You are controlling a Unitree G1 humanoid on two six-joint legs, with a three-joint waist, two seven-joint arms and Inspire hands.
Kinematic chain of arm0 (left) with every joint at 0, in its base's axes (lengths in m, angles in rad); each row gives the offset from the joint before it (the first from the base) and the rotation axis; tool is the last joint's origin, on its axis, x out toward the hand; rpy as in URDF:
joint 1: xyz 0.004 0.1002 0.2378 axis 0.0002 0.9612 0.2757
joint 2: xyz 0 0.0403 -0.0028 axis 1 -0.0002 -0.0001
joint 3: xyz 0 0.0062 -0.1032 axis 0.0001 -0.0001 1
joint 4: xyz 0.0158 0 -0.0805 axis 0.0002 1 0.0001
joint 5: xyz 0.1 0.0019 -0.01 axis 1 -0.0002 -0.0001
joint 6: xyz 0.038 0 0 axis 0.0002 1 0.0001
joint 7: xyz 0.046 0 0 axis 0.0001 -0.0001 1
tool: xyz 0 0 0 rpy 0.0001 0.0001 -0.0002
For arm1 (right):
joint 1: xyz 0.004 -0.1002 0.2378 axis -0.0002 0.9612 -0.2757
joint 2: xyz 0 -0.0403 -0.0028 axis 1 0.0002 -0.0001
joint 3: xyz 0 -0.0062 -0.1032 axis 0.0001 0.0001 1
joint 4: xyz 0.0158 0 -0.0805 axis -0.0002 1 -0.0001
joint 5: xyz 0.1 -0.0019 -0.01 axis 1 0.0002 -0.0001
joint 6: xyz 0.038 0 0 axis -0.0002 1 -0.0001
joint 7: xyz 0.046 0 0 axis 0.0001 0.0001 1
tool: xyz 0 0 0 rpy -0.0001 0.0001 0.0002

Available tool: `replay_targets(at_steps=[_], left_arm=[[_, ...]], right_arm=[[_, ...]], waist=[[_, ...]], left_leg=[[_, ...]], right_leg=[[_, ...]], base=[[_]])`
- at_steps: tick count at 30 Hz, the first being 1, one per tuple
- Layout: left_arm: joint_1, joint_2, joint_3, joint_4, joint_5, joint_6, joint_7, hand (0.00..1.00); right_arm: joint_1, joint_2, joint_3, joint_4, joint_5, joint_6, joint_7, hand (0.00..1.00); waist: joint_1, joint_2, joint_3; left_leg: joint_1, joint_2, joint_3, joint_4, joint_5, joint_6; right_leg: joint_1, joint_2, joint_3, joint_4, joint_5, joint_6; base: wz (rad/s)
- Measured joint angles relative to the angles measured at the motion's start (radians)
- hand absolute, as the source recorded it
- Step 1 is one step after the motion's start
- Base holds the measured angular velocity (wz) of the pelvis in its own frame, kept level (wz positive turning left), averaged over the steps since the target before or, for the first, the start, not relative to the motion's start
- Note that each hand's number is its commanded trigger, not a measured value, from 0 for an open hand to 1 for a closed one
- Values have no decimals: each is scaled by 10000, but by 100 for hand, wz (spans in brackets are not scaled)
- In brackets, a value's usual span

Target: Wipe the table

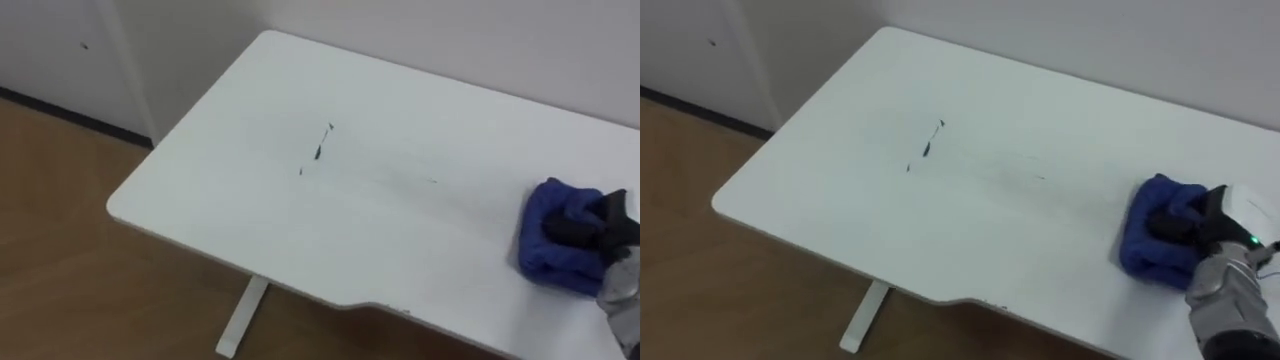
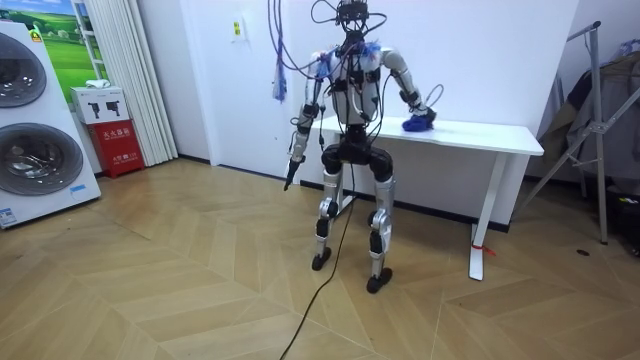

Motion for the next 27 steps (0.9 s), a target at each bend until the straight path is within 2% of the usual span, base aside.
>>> replay_targets(at_steps=[3, 5, 7, 8, 9, 11, 12, 13, 14, 17, 18, 20, 22, 23, 24, 25, 26, 27], left_arm=[[91, 81, -17, -3, -58, 12, 50, 0], [284, 84, -99, -18, -119, 66, 101, 0], [592, 87, -105, -137, -69, 281, 126, 0], [633, 88, -102, -163, -62, 363, 142, 0], [655, 96, -102, -170, -41, 448, 189, 0], [743, 90, -101, -151, -40, 446, 215, 0], [752, 94, -96, -160, -31, 441, 269, 0], [767, 97, -28, -211, 95, 427, 291, 0], [749, 96, 41, -242, 126, 422, 299, 0], [747, 91, 236, -463, 310, 309, 393, 0], [708, 92, 234, -508, 302, 203, 418, 0], [660, 87, 194, -572, 299, 70, 427, 0], [537, 48, 111, -796, 295, 59, 441, 0], [505, 38, 71, -808, 296, 56, 448, 0], [369, 16, -111, -781, 276, 63, 477, 0], [303, 1, -215, -775, 276, 63, 482, 0], [263, -43, -361, -758, 280, 60, 482, 0], [152, -53, -462, -735, 269, 50, 494, 0]], right_arm=[[-463, 210, 367, -158, -134, -237, 163, 100], [-593, 228, 362, -157, -323, -401, 175, 100], [-449, 227, 297, -74, -661, -547, 79, 100], [-316, 231, 257, -51, -731, -551, 18, 100], [95, 239, 110, -52, -909, -561, -93, 100], [804, 298, -422, -145, -750, -872, -503, 100], [1161, 312, -710, -214, -743, -1050, -682, 100], [1486, 322, -1032, -294, -720, -1154, -803, 100], [1692, 359, -1243, -281, -699, -1230, -914, 100], [2625, 514, -1970, -306, -387, -1405, -1364, 100], [2768, 516, -2164, -324, -332, -1417, -1376, 100], [2791, 518, -2321, -297, -201, -1397, -1355, 100], [2630, 569, -2296, -374, -203, -1097, -1363, 100], [2522, 595, -2222, -374, -225, -985, -1368, 100], [2265, 592, -2020, -378, -237, -665, -1398, 100], [2081, 598, -1934, -378, -282, -517, -1396, 100], [1695, 651, -1651, -382, -491, -251, -1371, 100], [1354, 778, -1150, -489, -680, -3, -1327, 100]], waist=[[277, -108, 74], [271, -137, 61], [187, -117, 70], [148, -157, 44], [44, -147, 50], [-143, -113, 19], [-433, -109, -13], [-671, -121, -15], [-731, -109, -23], [-1114, -96, -213], [-1253, -72, -236], [-1379, -14, -241], [-1369, 141, -186], [-1313, 202, -184], [-1078, 344, -140], [-944, 419, -89], [-690, 458, 19], [-430, 545, 33]], left_leg=[[-33, -67, 28, -2, 23, 60], [-71, -190, -60, 3, 2, 149], [-70, -312, -75, 21, -67, 271], [-69, -338, -76, 22, -85, 301], [-48, -372, -91, 21, -114, 347], [50, -457, -111, 19, -165, 430], [96, -512, -95, 22, -206, 484], [146, -578, -91, 19, -237, 527], [183, -605, -87, 19, -259, 558], [387, -628, -45, 129, -451, 516], [410, -628, -45, 315, -575, 477], [354, -622, -10, 497, -717, 480], [367, -576, 173, 754, -933, 539], [371, -565, 237, 842, -1000, 556], [350, -549, 375, 1051, -1137, 632], [329, -547, 427, 1168, -1213, 662], [340, -541, 622, 1308, -1353, 722], [266, -542, 829, 1434, -1434, 803]], right_leg=[[-153, 141, 569, 60, -21, -45], [-136, 85, 609, 24, -25, -52], [12, -13, 598, -190, 149, 238], [51, -30, 595, -248, 208, 327], [176, -57, 562, -342, 324, 483], [312, -188, 349, -322, 462, 860], [406, -296, 2, -327, 523, 1164], [532, -374, -166, -422, 565, 1479], [628, -394, -235, -536, 588, 1574], [951, -423, -376, -653, 641, 1690], [1059, -447, -583, -642, 654, 1785], [1112, -512, -1027, -555, 676, 1853], [1031, -605, -1353, -223, 680, 1870], [1023, -641, -1376, -113, 677, 1875], [785, -733, -1455, 292, 675, 1878], [634, -787, -1544, 559, 676, 1877], [258, -983, -1713, 1164, 679, 1871], [-201, -1247, -1997, 1847, 703, 1834]], base=[[-1], [17], [8], [14], [14], [10], [10], [9], [0], [-6], [-7], [-11], [-27], [-52], [-54], [-79], [-84], [-86]])
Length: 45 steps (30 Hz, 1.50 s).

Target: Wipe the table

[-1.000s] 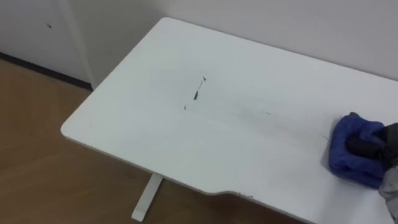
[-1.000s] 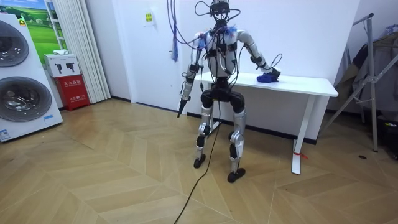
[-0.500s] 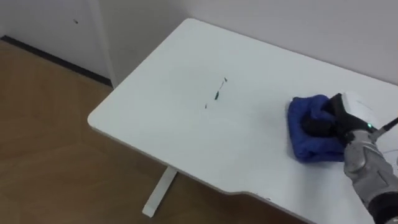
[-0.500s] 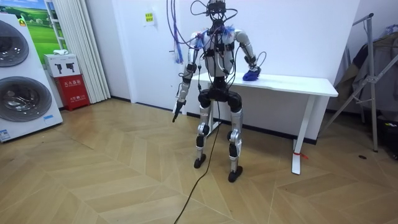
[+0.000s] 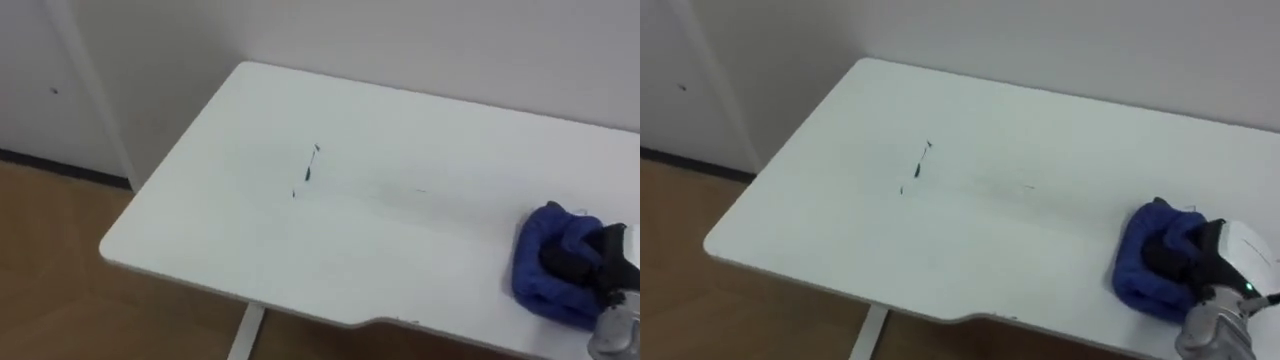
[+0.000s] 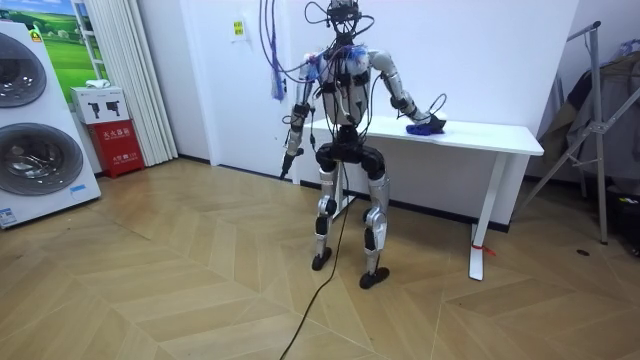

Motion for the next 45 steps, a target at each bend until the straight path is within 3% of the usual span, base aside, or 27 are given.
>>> replay_targets(at_steps=[1, 3, 5, 7, 8, 10, 12, 14, 15, 17, 18, 19, 20, 21, 22, 24, 26, 28, 29, 31, 32, 33, 36, 38, 41, 43, 45], left_arm=[[-137, 10, -87, 129, -1, 0, 7, 0], [-358, 55, -172, 341, -24, -5, 6, 0], [-490, 79, -247, 386, -7, -2, 5, 0], [-634, 125, -306, 392, -181, -24, 2, 0], [-645, 157, -305, 432, -194, -31, 6, 0], [-647, 421, -301, 804, -189, -92, 22, 0], [-610, 668, -273, 1093, -190, -58, 12, 0], [-469, 932, -193, 1073, -162, -48, -8, 0], [-469, 1090, -97, 1042, -138, -46, -52, 0], [-577, 1322, 85, 1028, 27, -52, -105, 0], [-578, 1390, 281, 1026, 16, -73, -97, 0], [-442, 1281, 362, 946, 4, -81, -84, 0], [-304, 1194, 362, 880, 5, -82, -95, 0], [-148, 1049, 363, 778, -84, -132, -106, 0], [-131, 905, 368, 728, -40, -151, -107, 0], [-7, 624, 369, 721, 16, -151, -112, 0], [99, 422, 369, 693, 16, -145, -114, 0], [-168, 389, 368, 693, 16, -136, -109, 0], [-228, 364, 343, 690, 6, -133, -107, 0], [-383, 139, 308, 637, 5, -127, -83, 0], [-359, 63, 308, 638, 3, -111, -72, 0], [-292, -38, 301, 637, -111, -20, -78, 0], [-470, -45, 310, 647, -462, 103, -30, 0], [-519, -50, 186, 608, -709, 144, -13, 0], [-462, -67, 190, 514, -751, 325, 62, 0], [-304, -72, 336, 189, -759, 383, 248, 0], [-293, -71, 393, -24, -732, 370, 398, 0]], right_arm=[[-432, 202, 483, -93, -459, 150, 197, 100], [-1002, 674, 1320, -220, -1051, 268, 432, 100], [-1571, 1089, 2036, -241, -1146, 159, 683, 100], [-2119, 1154, 2466, -252, -1204, -160, 842, 100], [-2183, 1151, 2463, -251, -1251, -171, 840, 100], [-2266, 986, 2457, -24, -1192, -143, 739, 100], [-2306, 853, 2444, 623, -754, -237, 500, 100], [-1952, 798, 2041, 655, -397, -526, 231, 100], [-1734, 691, 1861, 782, -278, -762, 188, 100], [-1388, 549, 1452, 918, -295, -1027, 193, 100], [-1104, 477, 1151, 944, -301, -1077, 197, 100], [-849, 379, 965, 999, -312, -1080, 200, 100], [-785, 257, 868, 942, -314, -1082, 205, 100], [-441, -11, 569, 839, -311, -1084, 182, 100], [-57, -214, 95, 766, -308, -1083, 168, 100], [420, -420, -383, 586, -286, -888, 212, 100], [644, -562, -667, 417, -287, -773, 319, 100], [577, -563, -742, 143, -288, -591, 471, 100], [499, -558, -632, 51, -304, -516, 542, 100], [-226, -467, -51, -244, -771, -107, 660, 100], [-475, -418, 167, -290, -874, -24, 730, 100], [-1045, -212, 749, -514, -1236, 157, 863, 100], [-1624, 386, 1302, -1216, -2057, 34, 1037, 100], [-1644, 437, 1506, -1318, -2062, -98, 1047, 100], [-1394, 476, 1471, -1325, -2085, -155, 846, 100], [-569, 514, 1103, -1437, -2007, -576, 255, 100], [27, 578, 801, -1346, -1998, -865, -296, 100]], waist=[[152, 79, -19], [508, 70, 30], [901, -19, 86], [1505, -40, 106], [1568, -53, 97], [1819, -156, 33], [1936, -221, -3], [1662, -242, -16], [1417, -323, -33], [1066, -547, -28], [994, -618, -46], [962, -449, -220], [879, -360, -248], [585, -328, -280], [173, -424, -289], [-134, -465, -290], [-456, -392, -216], [-540, -329, -93], [-445, -245, -98], [120, 37, -27], [418, 65, -45], [759, 335, -93], [615, 247, -33], [680, 134, -63], [465, -20, -69], [-63, -160, -81], [-403, -302, -77]], left_leg=[[-111, 21, 92, 184, -91, 86], [-156, 115, 218, 338, -143, 118], [-348, 289, 234, 585, -209, 164], [-882, 466, 5, 981, -283, 245], [-982, 495, -66, 1028, -273, 233], [-1214, 662, -101, 1088, -143, -1], [-1336, 829, -373, 1179, -166, -185], [-1393, 1063, -812, 1186, -169, -472], [-1387, 1224, -1057, 1170, -163, -735], [-1353, 1719, -694, 1123, -41, -1221], [-1140, 2157, -319, 1112, 6, -1613], [-855, 2672, -48, 969, 126, -1978], [-737, 2932, 43, 811, 237, -2125], [-583, 3273, 283, 431, 511, -2188], [-471, 3392, 524, 217, 879, -1908], [-339, 3383, 1120, 218, 1311, -1483], [-355, 3303, 1563, 554, 1317, -1483], [-708, 2745, 1556, 1233, 947, -1230], [-700, 2575, 1543, 1219, 758, -1197], [-688, 1556, 1390, 940, 50, -910], [-641, 1266, 1261, 805, 7, -789], [-580, 1029, 957, 530, -10, -688], [-591, 870, 730, -302, 373, -665], [-387, 730, 735, -902, 644, -643], [-157, 654, 566, -1341, 833, -655], [-112, 645, 301, -1355, 840, -653], [78, 576, 293, -1430, 840, -651]], right_leg=[[-355, -176, -179, 531, 81, -127], [-572, -367, -464, 980, 201, -299], [-631, -394, -561, 994, 224, -330], [-860, -462, -494, 1105, 269, -312], [-881, -591, -496, 1260, 277, -342], [-849, -1346, -268, 1463, 213, -255], [-732, -1604, 40, 837, 230, -195], [-333, -1644, 56, -118, 554, -131], [-128, -1619, 48, -675, 887, -70], [20, -1457, -73, -1181, 1372, -43], [33, -1259, -294, -1082, 1256, 384], [14, -834, -355, -717, 706, 689], [-20, -678, -458, -484, 440, 656], [-269, -539, -506, 135, -133, 458], [-393, -510, -539, 521, -576, 341], [-349, -417, -511, 657, -890, 123], [-214, -160, -529, 517, -995, -60], [-244, 82, -357, 362, -1047, -208], [-286, 190, -216, 283, -1002, -270], [-770, 545, 718, 189, -802, -463], [-940, 638, 1046, 148, -712, -481], [-1246, 909, 1538, -77, -430, -628], [-1450, 1187, 1742, -694, 57, -703], [-1467, 1129, 1760, -817, 96, -673], [-1331, 1090, 1566, -970, 78, -634], [-936, 1077, 1164, -1297, 64, -566], [-573, 1054, 1060, -1570, 19, -435]], base=[[-56], [-23], [2], [31], [69], [74], [46], [60], [70], [49], [-18], [-39], [-41], [0], [15], [7], [-7], [-18], [-58], [-113], [-169], [-145], [-43], [10], [21], [48], [35]])
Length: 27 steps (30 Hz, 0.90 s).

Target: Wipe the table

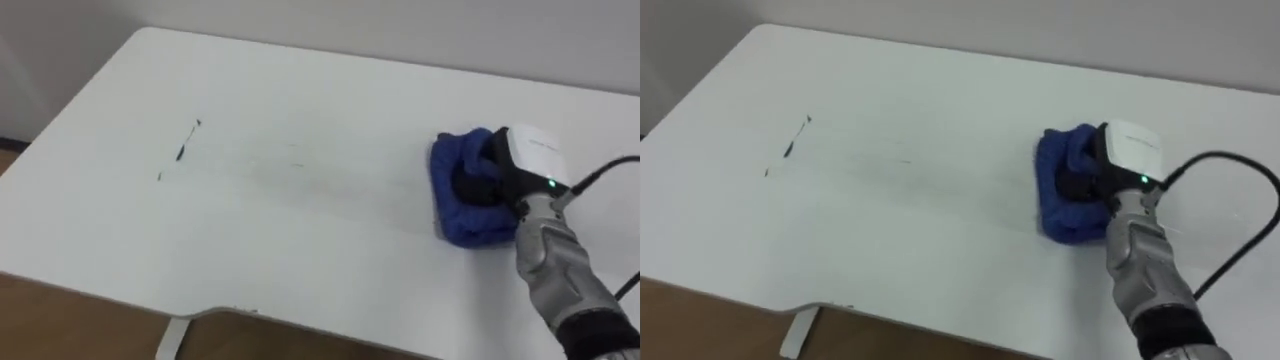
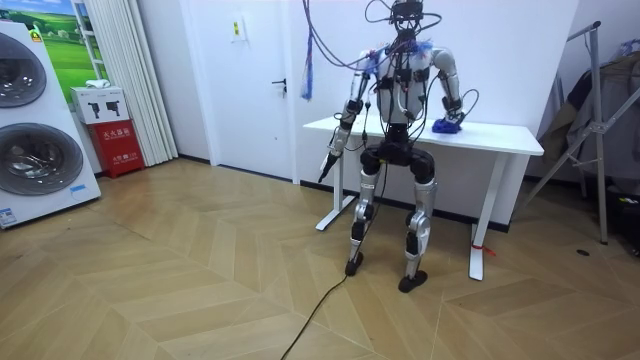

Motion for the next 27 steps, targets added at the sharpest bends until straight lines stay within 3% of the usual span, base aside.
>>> replay_targets(at_steps=[4, 8, 11, 12, 15, 16, 18, 19, 21, 22, 25, 27], left_arm=[[-81, 36, 653, -86, 274, -226, 35, 0], [-117, 46, 689, -111, 280, -331, 36, 0], [-126, -20, 586, -116, 120, -442, 111, 0], [-119, -41, 455, -75, -20, -443, 194, 0], [-22, -121, 211, -20, -24, -439, 204, 0], [4, -156, 217, 124, -20, -433, 187, 0], [-77, -192, 210, 379, 57, -410, 161, 0], [-78, -193, 202, 409, 64, -389, 146, 0], [-202, -193, 57, 430, 73, -215, 9, 0], [-229, -185, -66, 442, 73, -131, -34, 0], [-64, -170, -103, 479, 62, 139, -78, 0], [115, -165, -65, 473, 63, 261, -106, 0]], right_arm=[[1207, 185, -1193, 517, 445, -353, -758, 100], [1654, 123, -2104, 667, 814, -362, -909, 100], [1521, 7, -1944, 632, 1003, -137, -836, 100], [1275, -38, -1725, 637, 1002, 93, -733, 100], [383, -146, -917, 602, 908, 917, -238, 100], [-197, -150, -317, 576, 696, 1208, 108, 100], [-1112, -35, 633, 324, 269, 1461, 653, 100], [-1414, 0, 951, 222, 176, 1506, 768, 100], [-2742, 59, 1989, 146, -37, 1386, 1214, 100], [-3226, 63, 2188, 149, -31, 1290, 1350, 100], [-3743, 62, 2254, 426, 101, 1020, 1453, 100], [-3601, 25, 2176, 743, 41, 952, 1455, 100]], waist=[[-521, -282, -129], [-679, -210, -173], [-544, -93, -185], [-506, -43, -164], [100, 108, -150], [352, 37, -150], [709, 47, -102], [854, 29, -89], [1153, -82, 69], [1402, -134, 89], [1820, -231, 74], [1776, -260, 73]], left_leg=[[337, -35, 34, -108, -14, 13], [525, -34, 55, -243, -125, 93], [612, -28, 63, -393, -125, 96], [634, -26, 61, -400, -118, 93], [684, 12, -27, -502, -109, 85], [632, 14, -123, -536, -93, 78], [469, 24, -253, -530, -78, 70], [413, 26, -320, -517, -76, 69], [92, 15, -674, -501, 24, 45], [-104, -19, -923, -501, 82, 50], [-195, -35, -1317, -422, 140, 62], [-184, -41, -1507, -384, 141, 64]], right_leg=[[729, 44, -179, -577, 86, 167], [1060, 80, -259, -740, 129, 225], [1059, 92, -259, -729, 171, 203], [1052, 97, -236, -697, 177, 193], [726, 263, 151, -627, 302, 28], [528, 296, 143, -522, 336, -27], [306, 376, 162, -527, 397, -124], [241, 396, 152, -528, 408, -142], [130, 412, -45, -612, 403, -162], [103, 404, -199, -698, 404, -160], [194, 400, -531, -784, 404, -148], [429, 385, -870, -824, 403, -147]], base=[[17], [4], [-4], [-16], [-47], [-50], [-26], [0], [40], [55], [54], [53]])
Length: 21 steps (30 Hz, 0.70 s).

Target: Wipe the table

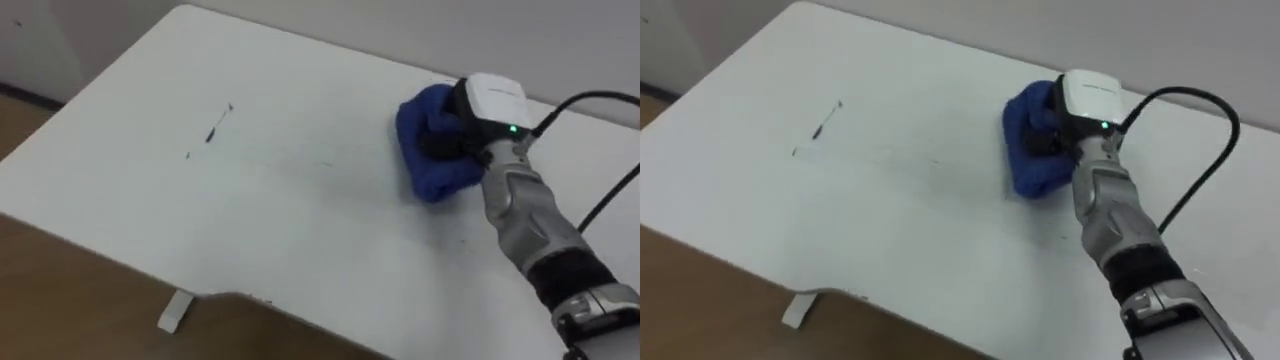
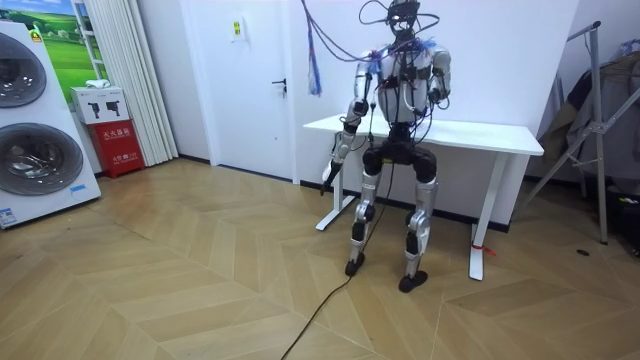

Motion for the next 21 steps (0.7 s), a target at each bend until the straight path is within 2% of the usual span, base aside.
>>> replay_targets(at_steps=[2, 3, 4, 5, 7, 8, 9, 10, 12, 13, 15, 18, 20, 21], left_arm=[[18, 14, -4, 1, -2, 36, -107, 0], [52, 14, 16, -32, 15, 10, -116, 0], [79, 14, 83, -73, 15, -61, -116, 0], [116, 15, 147, -90, 15, -96, -116, 0], [266, 69, 429, -118, -6, -320, -95, 0], [272, 105, 487, -123, -7, -430, -85, 0], [274, 175, 626, -123, -3, -629, -69, 0], [264, 189, 730, -125, -3, -711, -65, 0], [253, 252, 1119, -278, 12, -959, -45, 0], [266, 274, 1168, -474, 14, -986, -27, 0], [247, 266, 1118, -616, -14, -1148, 30, 0], [119, 174, 872, -590, 21, -1242, 107, 0], [56, 98, 555, -516, -82, -1243, 116, 0], [-110, -24, 415, -318, -77, -1203, 118, 0]], right_arm=[[375, -123, -19, 460, 99, -45, -4, 100], [892, -124, -342, 709, 224, -172, -67, 100], [1594, -101, -1034, 380, 419, -595, -388, 100], [1832, -112, -1249, 319, 455, -776, -514, 100], [2710, -146, -2123, 399, 1008, -1295, -905, 100], [2950, -155, -2361, 398, 1133, -1387, -1015, 100], [3393, -177, -2850, 402, 1355, -1596, -1161, 100], [3592, -178, -3105, 395, 1388, -1647, -1209, 100], [4287, -338, -3971, 441, 1430, -1735, -1341, 100], [4512, -499, -4229, 586, 1461, -1792, -1363, 100], [4525, -626, -4438, 970, 1773, -1808, -1429, 100], [4435, -618, -4297, 1031, 2148, -1563, -1447, 100], [3942, -580, -3995, 954, 2135, -1063, -1421, 100], [3576, -557, -3683, 718, 2048, -658, -1362, 100]], waist=[[-67, 1, 8], [-155, -2, 2], [-327, -2, 3], [-465, -9, -2], [-1124, 4, 1], [-1271, 1, -9], [-1615, -46, -42], [-1767, -44, -42], [-2058, -111, -173], [-2139, -136, -192], [-2220, -104, -183], [-2110, 43, -177], [-1950, 178, -139], [-1745, 271, -111]], left_leg=[[50, -3, -109, -4, 1, 2], [131, -16, -232, -20, 4, 6], [166, -27, -234, -29, 4, 6], [183, -40, -235, -31, 4, 6], [377, -84, -209, -88, 4, 6], [422, -98, -189, -105, 3, 6], [489, -129, -183, -142, 3, 7], [517, -131, -179, -156, 3, 7], [576, -129, 47, -162, 3, 7], [640, -129, 83, -165, 2, 8], [724, -137, 74, -172, 1, 9], [909, -134, 269, -195, -1, 10], [895, -120, 359, -199, -2, 12], [872, -62, 455, -230, -5, 11]], right_leg=[[171, 0, -71, -21, -2, 3], [261, -12, -73, 11, -20, 29], [331, -22, -78, -14, -27, 41], [375, -28, -86, -48, -34, 52], [647, -30, -79, -247, -50, 78], [705, -33, -75, -288, -62, 96], [795, -62, -76, -298, -109, 169], [834, -63, -76, -302, -112, 175], [852, -77, -56, -299, -113, 176], [888, -87, -60, -296, -112, 176], [1005, -92, -60, -293, -112, 176], [1063, -97, -32, -298, -122, 192], [941, -97, -7, -282, -126, 198], [784, -30, 173, -260, -103, 160]], base=[[40], [19], [13], [7], [3], [3], [3], [3], [-11], [-19], [-20], [-24], [-33], [-31]])
